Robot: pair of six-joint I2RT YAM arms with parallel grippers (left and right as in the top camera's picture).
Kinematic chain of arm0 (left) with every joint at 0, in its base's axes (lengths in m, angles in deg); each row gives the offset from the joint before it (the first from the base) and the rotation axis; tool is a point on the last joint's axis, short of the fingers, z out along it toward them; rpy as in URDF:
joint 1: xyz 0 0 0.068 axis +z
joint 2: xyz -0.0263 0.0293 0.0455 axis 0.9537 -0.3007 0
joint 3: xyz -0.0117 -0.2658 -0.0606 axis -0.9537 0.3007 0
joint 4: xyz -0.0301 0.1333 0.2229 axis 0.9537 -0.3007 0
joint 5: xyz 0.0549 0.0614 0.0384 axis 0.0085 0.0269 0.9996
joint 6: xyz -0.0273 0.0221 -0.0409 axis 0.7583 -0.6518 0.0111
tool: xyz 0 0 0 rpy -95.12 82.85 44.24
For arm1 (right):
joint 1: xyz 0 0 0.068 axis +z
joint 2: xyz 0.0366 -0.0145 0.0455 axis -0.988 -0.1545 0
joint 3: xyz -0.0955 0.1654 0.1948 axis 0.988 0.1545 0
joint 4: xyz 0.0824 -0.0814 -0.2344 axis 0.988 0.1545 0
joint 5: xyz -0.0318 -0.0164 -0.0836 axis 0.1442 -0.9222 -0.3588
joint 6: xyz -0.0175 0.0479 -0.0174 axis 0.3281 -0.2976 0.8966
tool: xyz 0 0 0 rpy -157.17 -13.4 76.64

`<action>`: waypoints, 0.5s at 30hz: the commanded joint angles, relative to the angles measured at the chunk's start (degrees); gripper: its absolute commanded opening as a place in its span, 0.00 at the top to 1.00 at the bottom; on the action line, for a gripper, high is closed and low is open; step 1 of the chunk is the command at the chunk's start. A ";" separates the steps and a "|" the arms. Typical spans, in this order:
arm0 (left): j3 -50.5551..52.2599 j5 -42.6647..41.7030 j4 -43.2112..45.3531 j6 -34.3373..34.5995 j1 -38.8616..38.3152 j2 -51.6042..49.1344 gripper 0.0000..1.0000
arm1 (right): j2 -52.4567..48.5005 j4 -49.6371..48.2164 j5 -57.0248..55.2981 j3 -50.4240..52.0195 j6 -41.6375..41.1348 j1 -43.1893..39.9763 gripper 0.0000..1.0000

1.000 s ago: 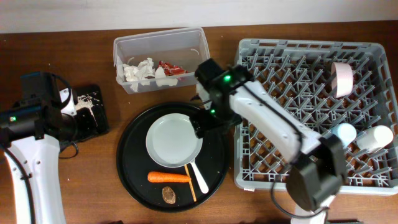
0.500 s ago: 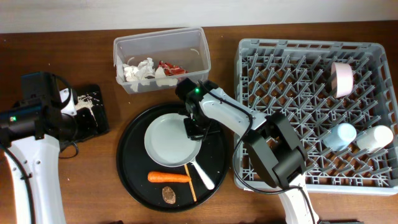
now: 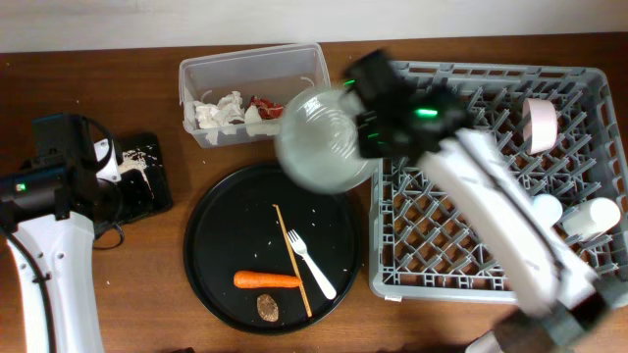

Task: Sort waste into correct bins and load items into the dishwasher rack
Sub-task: 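Stand the white plate upright in the rack's back slots with the right gripper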

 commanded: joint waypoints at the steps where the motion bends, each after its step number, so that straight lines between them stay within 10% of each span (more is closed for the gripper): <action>1: 0.42 -0.59 0.20 0.52 0.24 0.44 0.01 | 6.95 0.46 -27.85 -0.74 1.01 -6.54 0.96; 15: 0.42 -0.59 0.37 0.52 0.24 0.44 0.01 | -8.83 -0.81 -39.26 -0.09 -1.84 -25.68 0.96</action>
